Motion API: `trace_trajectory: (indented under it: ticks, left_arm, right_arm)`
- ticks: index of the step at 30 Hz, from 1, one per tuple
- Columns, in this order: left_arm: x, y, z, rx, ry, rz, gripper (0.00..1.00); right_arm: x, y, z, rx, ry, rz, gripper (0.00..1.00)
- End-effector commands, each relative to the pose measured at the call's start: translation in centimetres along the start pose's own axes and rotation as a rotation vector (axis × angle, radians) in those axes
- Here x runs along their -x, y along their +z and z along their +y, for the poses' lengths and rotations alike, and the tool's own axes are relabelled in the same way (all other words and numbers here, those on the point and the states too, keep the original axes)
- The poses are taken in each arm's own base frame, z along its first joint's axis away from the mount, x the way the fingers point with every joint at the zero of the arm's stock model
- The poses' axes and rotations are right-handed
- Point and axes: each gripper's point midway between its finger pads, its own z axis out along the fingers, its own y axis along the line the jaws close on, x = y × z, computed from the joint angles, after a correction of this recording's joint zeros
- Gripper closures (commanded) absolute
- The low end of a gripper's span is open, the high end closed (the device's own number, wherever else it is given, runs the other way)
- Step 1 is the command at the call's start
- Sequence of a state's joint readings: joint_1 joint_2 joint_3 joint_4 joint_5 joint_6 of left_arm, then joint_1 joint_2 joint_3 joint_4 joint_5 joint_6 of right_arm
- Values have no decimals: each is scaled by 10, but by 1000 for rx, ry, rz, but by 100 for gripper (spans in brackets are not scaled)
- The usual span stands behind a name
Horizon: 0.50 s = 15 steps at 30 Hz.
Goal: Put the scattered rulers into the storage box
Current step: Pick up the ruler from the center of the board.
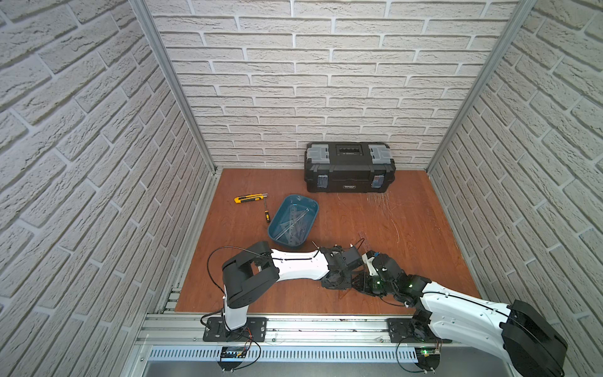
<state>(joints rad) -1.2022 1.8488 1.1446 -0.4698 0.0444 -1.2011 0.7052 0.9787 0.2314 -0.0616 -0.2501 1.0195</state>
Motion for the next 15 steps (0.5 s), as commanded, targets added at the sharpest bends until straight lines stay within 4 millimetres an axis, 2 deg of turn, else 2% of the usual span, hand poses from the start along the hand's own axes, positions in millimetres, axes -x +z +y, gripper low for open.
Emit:
trace_trajectory:
  ticks: [1,9,15]
  left_arm:
    - [-11,14,27,75,-15,41,86]
    - [-11,14,28,72,-17,36,85]
    - [-10,10,28,70,-19,25,77]
  right_arm:
    - [11,-3,23,73,4,-30,73]
    - [9,-2,28,99,20,-17,78]
    - [10,-1,28,94,23,-19,85]
